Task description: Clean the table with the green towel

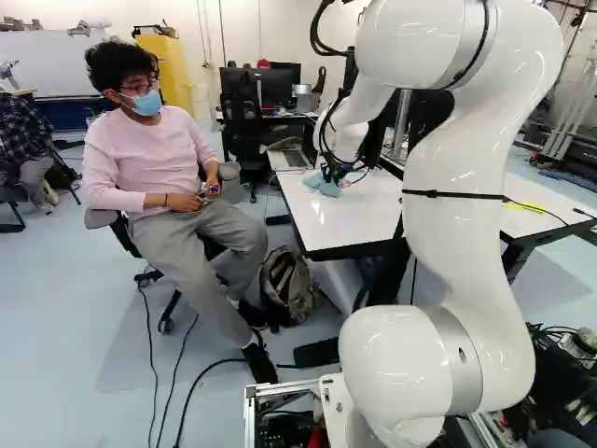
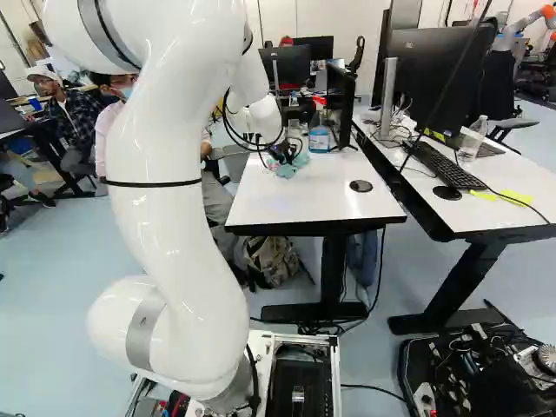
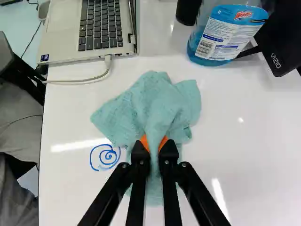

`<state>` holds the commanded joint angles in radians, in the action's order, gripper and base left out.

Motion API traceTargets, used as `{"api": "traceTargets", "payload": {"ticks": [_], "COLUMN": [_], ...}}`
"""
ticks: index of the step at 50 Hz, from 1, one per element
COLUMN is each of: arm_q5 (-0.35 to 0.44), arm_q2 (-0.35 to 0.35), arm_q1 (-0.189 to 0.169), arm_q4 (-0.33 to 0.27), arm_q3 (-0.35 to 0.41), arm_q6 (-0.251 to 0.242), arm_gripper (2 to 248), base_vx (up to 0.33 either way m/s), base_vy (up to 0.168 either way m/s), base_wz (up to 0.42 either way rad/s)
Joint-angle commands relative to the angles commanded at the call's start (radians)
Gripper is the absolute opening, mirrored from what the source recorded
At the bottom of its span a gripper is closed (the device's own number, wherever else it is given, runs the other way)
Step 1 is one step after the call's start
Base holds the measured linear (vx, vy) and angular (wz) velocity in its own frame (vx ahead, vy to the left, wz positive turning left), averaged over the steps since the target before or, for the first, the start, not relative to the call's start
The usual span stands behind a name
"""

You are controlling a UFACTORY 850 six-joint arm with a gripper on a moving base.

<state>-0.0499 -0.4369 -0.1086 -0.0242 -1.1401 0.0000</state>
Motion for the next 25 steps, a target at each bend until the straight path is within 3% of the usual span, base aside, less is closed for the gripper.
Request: {"api": "traceTargets", "payload": {"ticks": [25], "arm_q5": [-0.002], "arm_q2": [-0.004], "arm_q1": [0.003], "arm_q4": [0.000], "arm_q3": [-0.006], "arm_q6": [0.000], "arm_gripper": [37], "base_vx": [0.000], "base_vy": [0.000], "base_wz": [0.000]}}
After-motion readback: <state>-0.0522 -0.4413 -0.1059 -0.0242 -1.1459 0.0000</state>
